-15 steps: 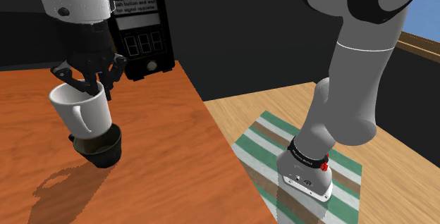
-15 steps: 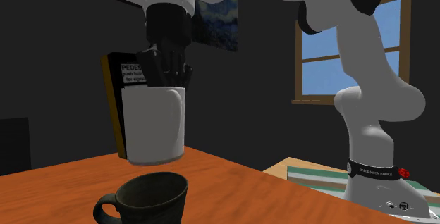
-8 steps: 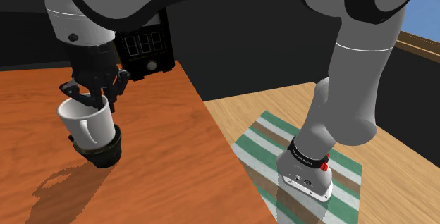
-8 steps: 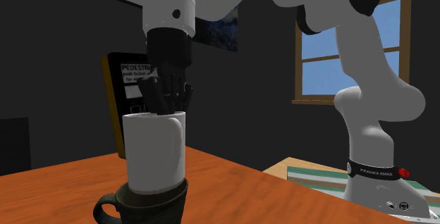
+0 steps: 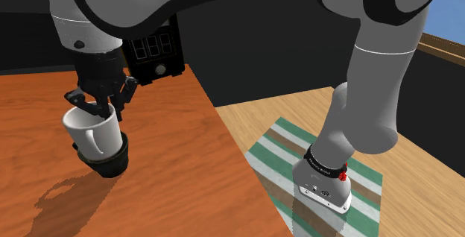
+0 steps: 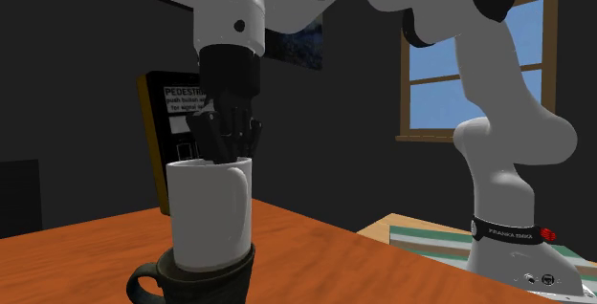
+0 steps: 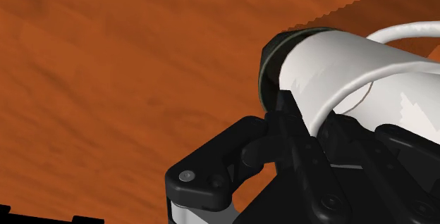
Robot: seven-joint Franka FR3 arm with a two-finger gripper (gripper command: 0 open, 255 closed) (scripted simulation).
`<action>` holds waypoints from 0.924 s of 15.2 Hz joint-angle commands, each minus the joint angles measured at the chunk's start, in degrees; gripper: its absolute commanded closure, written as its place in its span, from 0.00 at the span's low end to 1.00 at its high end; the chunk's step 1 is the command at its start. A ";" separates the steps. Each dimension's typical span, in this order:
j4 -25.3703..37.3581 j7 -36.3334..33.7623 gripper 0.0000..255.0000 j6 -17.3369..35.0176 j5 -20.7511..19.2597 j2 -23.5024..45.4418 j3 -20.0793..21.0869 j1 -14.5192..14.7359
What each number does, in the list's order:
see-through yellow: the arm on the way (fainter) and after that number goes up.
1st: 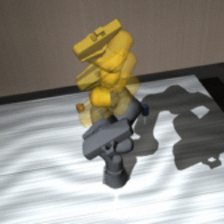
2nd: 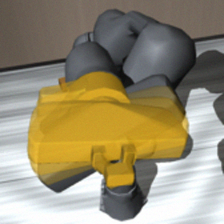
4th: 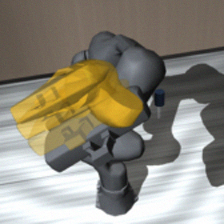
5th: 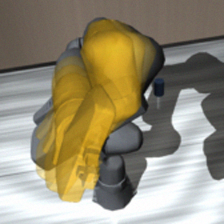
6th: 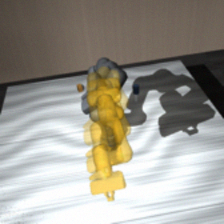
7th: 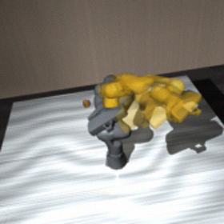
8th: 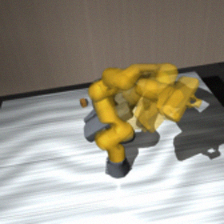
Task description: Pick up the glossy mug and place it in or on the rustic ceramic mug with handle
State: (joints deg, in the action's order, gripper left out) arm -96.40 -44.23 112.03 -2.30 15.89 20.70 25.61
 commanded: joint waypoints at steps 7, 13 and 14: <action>1.40 0.11 0.00 -1.77 0.17 -0.42 0.04 -0.06; 5.82 0.31 0.00 -6.88 0.47 -1.15 0.11 -0.15; 5.82 0.31 0.00 -6.88 0.47 -1.15 0.11 -0.14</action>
State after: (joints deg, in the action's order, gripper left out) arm -90.67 -43.91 105.27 -1.84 14.75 20.81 25.46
